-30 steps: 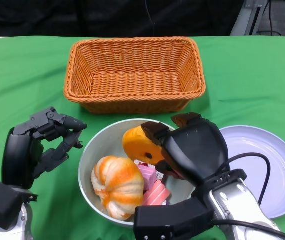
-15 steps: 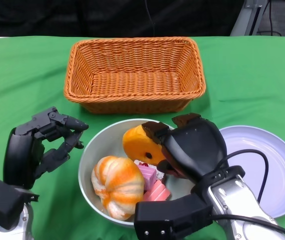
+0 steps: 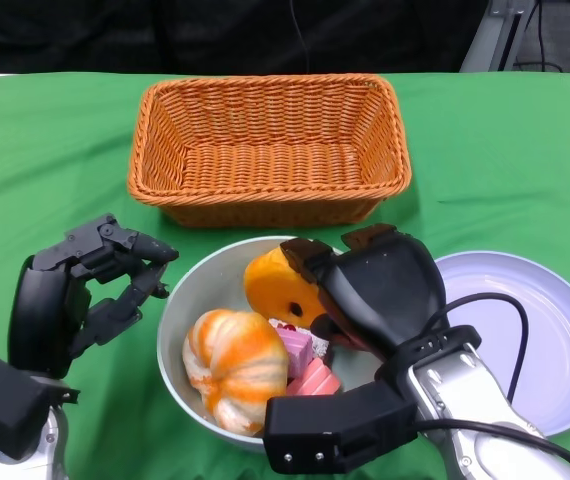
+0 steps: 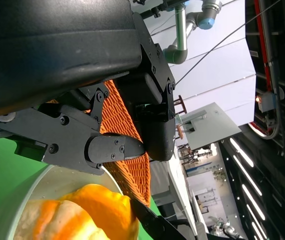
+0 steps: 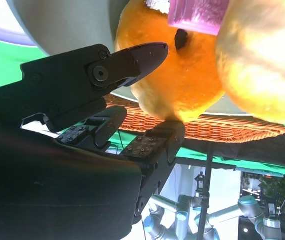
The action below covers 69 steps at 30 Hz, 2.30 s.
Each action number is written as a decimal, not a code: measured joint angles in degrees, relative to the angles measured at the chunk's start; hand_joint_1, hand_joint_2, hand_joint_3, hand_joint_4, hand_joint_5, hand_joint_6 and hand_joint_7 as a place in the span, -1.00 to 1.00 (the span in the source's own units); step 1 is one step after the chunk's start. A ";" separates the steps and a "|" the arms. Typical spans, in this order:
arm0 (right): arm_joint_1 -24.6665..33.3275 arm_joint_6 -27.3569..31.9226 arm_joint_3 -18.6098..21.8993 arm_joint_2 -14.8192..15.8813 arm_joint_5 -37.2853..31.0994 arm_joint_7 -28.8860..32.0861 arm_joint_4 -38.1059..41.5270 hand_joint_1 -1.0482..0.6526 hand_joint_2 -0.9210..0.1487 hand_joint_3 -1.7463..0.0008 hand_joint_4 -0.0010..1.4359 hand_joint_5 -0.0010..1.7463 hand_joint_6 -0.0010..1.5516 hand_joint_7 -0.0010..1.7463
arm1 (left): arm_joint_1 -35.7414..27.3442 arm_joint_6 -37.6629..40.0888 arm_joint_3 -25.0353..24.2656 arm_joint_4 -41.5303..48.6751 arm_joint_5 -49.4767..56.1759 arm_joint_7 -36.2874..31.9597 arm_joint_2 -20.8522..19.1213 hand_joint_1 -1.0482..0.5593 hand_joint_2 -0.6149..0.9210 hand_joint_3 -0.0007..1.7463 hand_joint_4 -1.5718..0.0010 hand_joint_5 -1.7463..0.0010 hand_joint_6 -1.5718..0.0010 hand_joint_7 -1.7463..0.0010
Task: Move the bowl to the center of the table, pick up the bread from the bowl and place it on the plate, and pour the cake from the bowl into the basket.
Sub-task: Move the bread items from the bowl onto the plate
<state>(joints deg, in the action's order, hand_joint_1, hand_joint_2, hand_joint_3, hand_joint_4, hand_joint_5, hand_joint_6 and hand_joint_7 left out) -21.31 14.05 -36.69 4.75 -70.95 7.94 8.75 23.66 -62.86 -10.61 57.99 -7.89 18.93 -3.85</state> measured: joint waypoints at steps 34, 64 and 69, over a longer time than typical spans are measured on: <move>-2.16 -11.05 -0.12 0.08 9.38 18.01 8.48 -0.03 -0.85 1.00 0.37 -0.35 0.45 -0.96 | -0.05 -1.40 0.55 0.14 1.29 -0.38 -0.11 0.09 0.84 -0.36 -0.05 -0.69 -0.12 -0.19; -3.12 -20.52 2.19 1.10 15.59 21.34 10.68 -0.09 -0.74 1.00 0.12 0.23 0.55 -0.97 | -0.05 -1.47 0.66 0.60 1.45 -1.24 -0.22 0.09 0.84 -0.34 -0.05 -0.69 -0.12 -0.18; -3.07 -22.25 3.80 1.36 17.14 21.26 9.42 -0.07 -0.76 1.00 0.15 0.12 0.54 -0.98 | -0.05 -1.48 0.65 0.68 1.42 -1.23 -0.23 0.11 0.82 -0.33 -0.05 -0.67 -0.13 -0.15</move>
<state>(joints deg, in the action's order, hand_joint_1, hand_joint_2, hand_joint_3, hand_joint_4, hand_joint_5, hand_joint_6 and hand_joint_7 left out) -24.37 -8.20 -32.89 6.11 -53.82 29.21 18.17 23.60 -64.34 -9.96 58.67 -6.46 17.70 -4.08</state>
